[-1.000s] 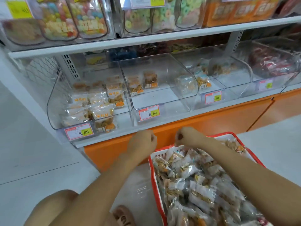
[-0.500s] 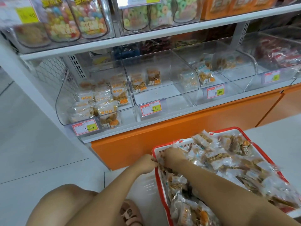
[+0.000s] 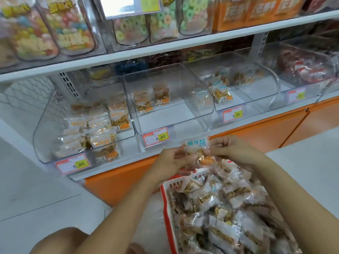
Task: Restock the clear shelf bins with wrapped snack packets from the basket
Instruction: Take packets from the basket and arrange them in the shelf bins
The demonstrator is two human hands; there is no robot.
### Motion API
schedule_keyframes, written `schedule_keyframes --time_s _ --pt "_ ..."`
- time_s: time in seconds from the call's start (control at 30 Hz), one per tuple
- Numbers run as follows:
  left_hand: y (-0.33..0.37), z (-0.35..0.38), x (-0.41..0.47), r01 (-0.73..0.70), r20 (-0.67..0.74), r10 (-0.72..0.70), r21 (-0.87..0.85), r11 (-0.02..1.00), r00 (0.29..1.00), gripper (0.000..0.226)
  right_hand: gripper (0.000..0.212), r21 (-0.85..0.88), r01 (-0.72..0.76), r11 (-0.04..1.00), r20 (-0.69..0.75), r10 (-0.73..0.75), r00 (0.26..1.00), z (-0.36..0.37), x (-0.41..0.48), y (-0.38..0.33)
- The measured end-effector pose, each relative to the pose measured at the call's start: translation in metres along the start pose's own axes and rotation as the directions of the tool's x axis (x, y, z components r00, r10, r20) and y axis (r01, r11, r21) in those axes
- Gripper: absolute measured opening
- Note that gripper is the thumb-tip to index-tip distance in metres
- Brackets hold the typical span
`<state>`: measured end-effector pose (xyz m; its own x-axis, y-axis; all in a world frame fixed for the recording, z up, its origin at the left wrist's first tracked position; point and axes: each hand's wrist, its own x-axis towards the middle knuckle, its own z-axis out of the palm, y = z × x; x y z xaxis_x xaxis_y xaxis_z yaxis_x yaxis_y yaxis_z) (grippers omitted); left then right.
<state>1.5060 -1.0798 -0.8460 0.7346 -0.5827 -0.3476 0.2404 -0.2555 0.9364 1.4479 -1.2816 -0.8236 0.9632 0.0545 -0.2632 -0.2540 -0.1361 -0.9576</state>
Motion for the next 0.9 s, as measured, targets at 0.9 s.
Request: schedule_keyframes --time_s 0.9 --pt "0.127 0.043 0.213 -0.253 -0.080 0.592 0.852 0.458 0.802 0.031 0.030 -0.704 -0.527 0.476 -0.671 -0.203 0.713 -0.223 0.225 -0.075"
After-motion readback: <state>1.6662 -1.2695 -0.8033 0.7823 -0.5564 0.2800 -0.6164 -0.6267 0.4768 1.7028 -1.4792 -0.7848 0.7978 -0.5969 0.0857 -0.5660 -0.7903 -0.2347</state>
